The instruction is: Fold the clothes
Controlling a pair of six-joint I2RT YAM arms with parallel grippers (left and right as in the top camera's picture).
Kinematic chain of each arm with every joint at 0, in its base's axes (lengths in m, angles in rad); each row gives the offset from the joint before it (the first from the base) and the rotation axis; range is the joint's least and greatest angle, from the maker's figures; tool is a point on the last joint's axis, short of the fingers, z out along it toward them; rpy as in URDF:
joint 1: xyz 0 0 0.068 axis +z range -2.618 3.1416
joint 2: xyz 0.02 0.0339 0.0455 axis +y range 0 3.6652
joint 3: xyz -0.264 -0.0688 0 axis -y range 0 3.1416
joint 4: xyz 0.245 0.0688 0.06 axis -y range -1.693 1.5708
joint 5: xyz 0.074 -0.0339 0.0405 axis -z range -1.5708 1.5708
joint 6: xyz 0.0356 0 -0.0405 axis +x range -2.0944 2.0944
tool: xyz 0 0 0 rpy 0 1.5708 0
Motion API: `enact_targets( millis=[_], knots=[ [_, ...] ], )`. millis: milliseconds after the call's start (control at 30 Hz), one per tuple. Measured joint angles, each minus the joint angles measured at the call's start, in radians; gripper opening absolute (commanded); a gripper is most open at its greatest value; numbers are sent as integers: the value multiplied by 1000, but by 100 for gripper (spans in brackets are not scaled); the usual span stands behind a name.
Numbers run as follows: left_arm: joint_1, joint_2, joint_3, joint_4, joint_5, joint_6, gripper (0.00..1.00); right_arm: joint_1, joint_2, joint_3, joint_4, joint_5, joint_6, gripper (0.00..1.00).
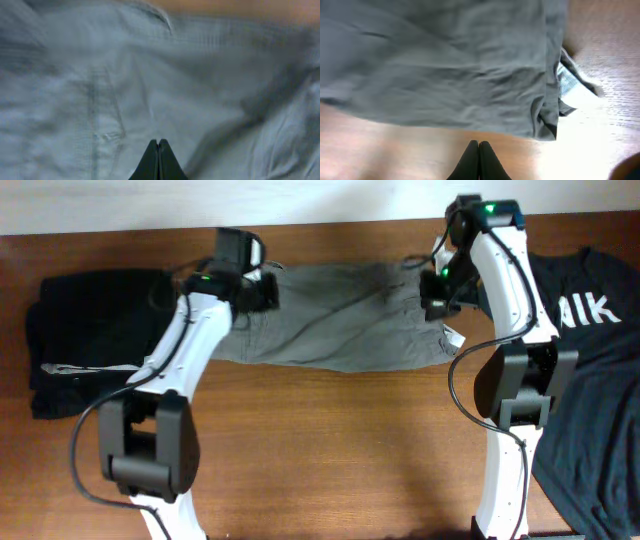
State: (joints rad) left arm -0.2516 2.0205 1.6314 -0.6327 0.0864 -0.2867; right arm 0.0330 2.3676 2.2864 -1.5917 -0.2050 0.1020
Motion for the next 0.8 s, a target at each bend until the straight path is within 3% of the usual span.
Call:
enact_targets(
  millis=[300, 800],
  knots=[
    [-43, 86, -5, -19, 11, 0, 0, 0, 2, -370, 326, 56, -1, 4],
    [-28, 56, -6, -113, 1, 1, 0, -33, -63, -465, 295, 116, -2, 4]
  ],
)
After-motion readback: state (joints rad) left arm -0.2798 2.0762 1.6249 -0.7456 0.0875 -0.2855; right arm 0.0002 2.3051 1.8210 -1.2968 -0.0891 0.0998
